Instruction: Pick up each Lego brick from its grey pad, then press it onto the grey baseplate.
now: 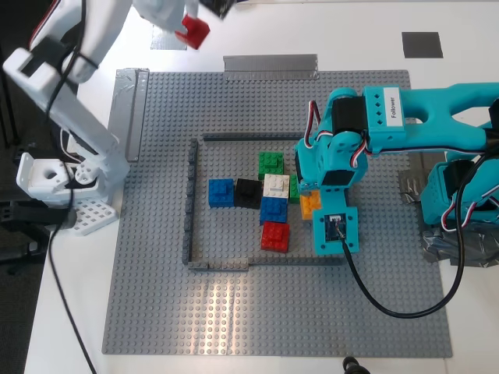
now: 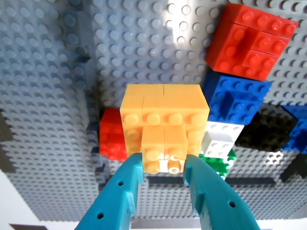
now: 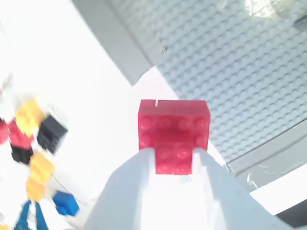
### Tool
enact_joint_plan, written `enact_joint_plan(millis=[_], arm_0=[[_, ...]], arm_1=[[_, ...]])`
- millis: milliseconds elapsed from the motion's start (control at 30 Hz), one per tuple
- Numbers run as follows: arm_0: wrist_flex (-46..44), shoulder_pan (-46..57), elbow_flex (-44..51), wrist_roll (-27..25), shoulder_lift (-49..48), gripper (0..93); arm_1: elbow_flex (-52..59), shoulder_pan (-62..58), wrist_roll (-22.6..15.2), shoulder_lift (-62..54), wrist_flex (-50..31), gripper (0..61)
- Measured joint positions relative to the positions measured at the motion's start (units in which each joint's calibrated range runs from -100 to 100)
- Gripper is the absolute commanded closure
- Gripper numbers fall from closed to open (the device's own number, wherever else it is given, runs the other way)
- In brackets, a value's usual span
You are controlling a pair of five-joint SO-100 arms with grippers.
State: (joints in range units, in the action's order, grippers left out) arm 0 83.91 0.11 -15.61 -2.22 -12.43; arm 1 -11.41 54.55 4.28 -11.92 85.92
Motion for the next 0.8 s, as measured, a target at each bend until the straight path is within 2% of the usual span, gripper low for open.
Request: enact_joint_plan(millis=[133, 300, 467, 800], arm_0=[[0.2, -0.1, 0.0, 0.0, 0.0, 92.7], [0.3, 0.0, 0.0, 0.1, 0.2, 92.7], [0.4, -1.5, -0.9, 1.1, 0.2, 92.7], [-1.1, -4.0, -2.1, 3.0, 0.3, 92.7]], arm_1=[[9.2, -11.1, 1.8, -7.6, -0.2, 61.2], [16.8, -22.0, 2.8, -11.0, -1.9, 61.2], [19.0, -28.6, 3.9, -10.5, -6.4, 61.2], [19.3, -35.5, 6.3, -0.8, -15.4, 61.2]])
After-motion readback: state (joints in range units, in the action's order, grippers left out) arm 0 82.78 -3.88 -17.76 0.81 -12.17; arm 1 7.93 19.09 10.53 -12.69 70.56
